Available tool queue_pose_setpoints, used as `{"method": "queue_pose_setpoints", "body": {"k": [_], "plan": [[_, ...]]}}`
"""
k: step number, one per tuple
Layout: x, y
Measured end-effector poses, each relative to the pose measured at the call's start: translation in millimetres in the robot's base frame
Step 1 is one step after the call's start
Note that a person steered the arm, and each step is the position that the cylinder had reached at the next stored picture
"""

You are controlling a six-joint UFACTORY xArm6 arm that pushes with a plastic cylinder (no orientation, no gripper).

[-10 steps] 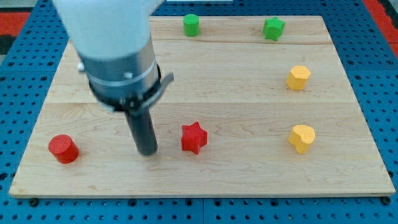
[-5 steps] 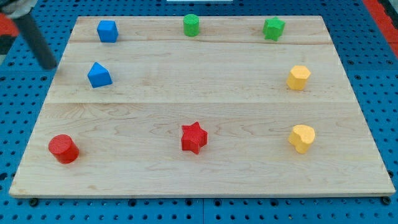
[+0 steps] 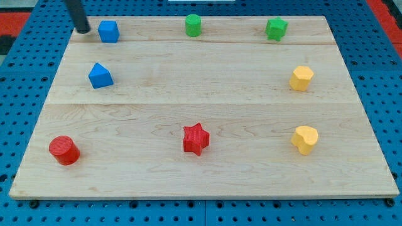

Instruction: Place the blue cube towards the center

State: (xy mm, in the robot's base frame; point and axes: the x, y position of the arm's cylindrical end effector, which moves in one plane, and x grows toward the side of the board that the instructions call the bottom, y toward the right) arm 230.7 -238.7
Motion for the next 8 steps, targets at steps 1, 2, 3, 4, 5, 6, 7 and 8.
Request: {"method": "queue_pose_setpoints", "body": {"k": [1,2,3,4,5,6,7,8], "plan": [[3.7,30.6],[7.2,48.3],[10.1,89.4],[33.9,96.8],[35.7,126.5],[58.9,153.2],[99.0,173.6],[117.9,205.4]]}}
